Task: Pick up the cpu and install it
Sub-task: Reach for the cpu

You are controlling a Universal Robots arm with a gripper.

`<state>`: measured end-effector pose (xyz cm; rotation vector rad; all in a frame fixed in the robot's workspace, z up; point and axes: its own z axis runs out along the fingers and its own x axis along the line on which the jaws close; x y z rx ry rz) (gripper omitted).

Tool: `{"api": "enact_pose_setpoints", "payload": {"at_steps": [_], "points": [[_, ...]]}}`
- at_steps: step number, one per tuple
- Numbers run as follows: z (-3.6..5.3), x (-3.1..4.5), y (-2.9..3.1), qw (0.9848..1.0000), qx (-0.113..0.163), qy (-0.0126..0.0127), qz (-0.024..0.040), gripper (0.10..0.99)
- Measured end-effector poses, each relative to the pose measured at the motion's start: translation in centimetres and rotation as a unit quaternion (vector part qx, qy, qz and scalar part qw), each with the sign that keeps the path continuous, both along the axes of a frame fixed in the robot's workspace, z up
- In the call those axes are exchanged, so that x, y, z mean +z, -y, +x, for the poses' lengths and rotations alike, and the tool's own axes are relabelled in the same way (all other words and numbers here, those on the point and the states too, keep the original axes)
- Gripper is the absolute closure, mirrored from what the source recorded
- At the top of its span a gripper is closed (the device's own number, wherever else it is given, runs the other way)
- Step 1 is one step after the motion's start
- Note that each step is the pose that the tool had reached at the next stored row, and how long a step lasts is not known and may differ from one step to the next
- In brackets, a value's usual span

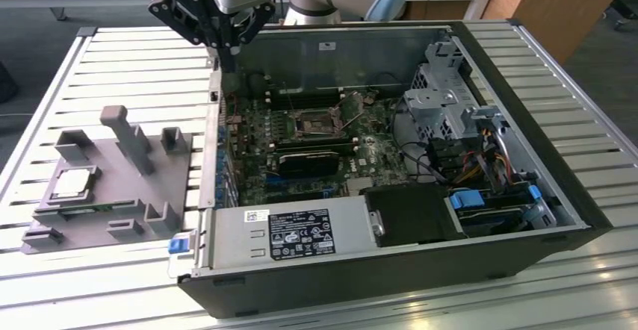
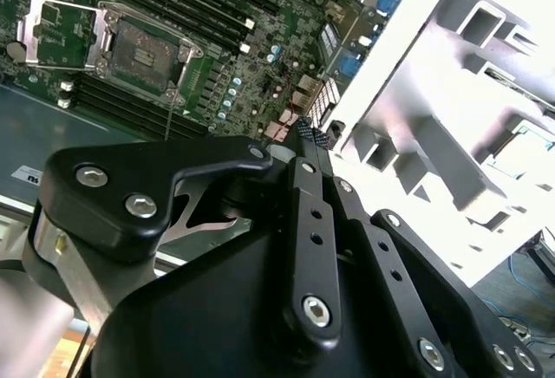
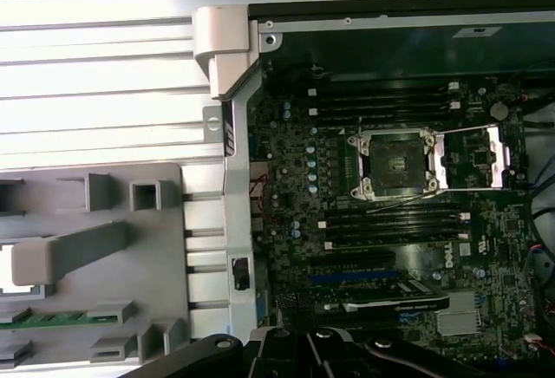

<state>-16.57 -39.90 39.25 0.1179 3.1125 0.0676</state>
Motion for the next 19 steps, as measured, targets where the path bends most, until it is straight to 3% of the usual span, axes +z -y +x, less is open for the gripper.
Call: {"api": "enact_pose_setpoints", "payload": {"at_steps": [19], "points": [[-1.26, -0.02, 0.0, 1.0, 0.0, 0.0, 0.0, 0.98]]}}
